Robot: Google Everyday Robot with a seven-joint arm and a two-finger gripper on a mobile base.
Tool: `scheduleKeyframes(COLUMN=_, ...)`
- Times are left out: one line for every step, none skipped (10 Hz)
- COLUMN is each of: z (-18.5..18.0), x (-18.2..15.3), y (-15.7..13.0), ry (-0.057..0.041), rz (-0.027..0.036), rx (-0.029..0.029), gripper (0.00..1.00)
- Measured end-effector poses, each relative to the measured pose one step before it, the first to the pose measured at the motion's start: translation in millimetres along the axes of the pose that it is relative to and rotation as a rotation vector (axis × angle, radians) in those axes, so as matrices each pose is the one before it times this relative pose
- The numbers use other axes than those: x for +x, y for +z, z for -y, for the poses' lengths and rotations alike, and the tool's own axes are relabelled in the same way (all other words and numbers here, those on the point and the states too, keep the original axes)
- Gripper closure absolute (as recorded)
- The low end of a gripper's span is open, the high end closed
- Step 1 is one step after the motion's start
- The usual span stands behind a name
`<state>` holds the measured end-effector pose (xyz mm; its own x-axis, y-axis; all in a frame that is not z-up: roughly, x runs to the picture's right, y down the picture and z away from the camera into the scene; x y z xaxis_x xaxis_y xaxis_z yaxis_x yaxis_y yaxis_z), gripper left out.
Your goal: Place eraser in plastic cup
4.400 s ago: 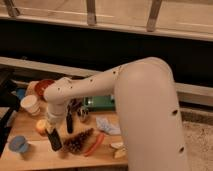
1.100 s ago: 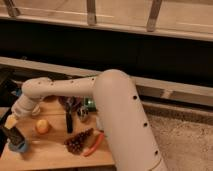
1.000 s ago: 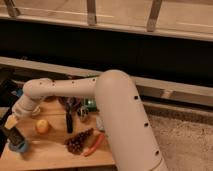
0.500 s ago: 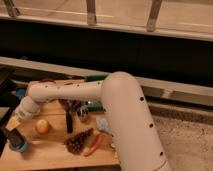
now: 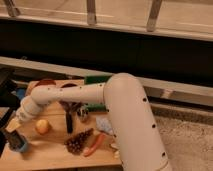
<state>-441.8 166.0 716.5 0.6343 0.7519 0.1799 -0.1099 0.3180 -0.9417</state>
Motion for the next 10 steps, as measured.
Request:
scheduleKeyframes(z=0.6, x=1.34, y=-0.42, ry=0.00179, rz=0.005, rx=-0.00068, gripper=1.0)
scheduleKeyframes(z=0.67, x=1.49, y=0.21, ry=0.00211, rz=0.0019, rx=-0.00157, gripper=0.99)
scheduleKeyframes(z=1.68, x=2.35, y=0.53, ry=0.00523, rz=0.00354, rx=-0.00407, gripper=0.9)
scheduleKeyframes(z=2.45, x=2.84, y=0.27, ry=0.0073, rz=0.00385, rx=-0.0032, gripper=0.8)
scheduleKeyframes(z=1.84, x=1.69, y=-0.19, ry=0.00562, rz=0.0029, rx=-0.00168, gripper=0.73)
scheduleKeyframes(z=2.27, x=2.21, y=0.3, ry=0.00625, rz=0.00353, rx=-0.00347, gripper=0.62)
scheduleKeyframes(z=0.49, x=2.07, y=1.86, ry=0.00147, rz=0.00784, rx=-0.01001, gripper=0.5)
scheduleKeyframes(z=1.0, x=1.19, y=0.05, ry=0.00066, rz=0.00601, rx=-0.00394, gripper=0.42)
scheduleKeyframes(z=0.96, x=2.15, y=0.24, ry=0.00048, rz=0.00888, rx=-0.00579, gripper=0.3)
scheduleKeyframes(z=0.61, x=1.64, y=-0.41, ry=-0.00071, rz=0.00722, rx=-0.00325, gripper=0.23)
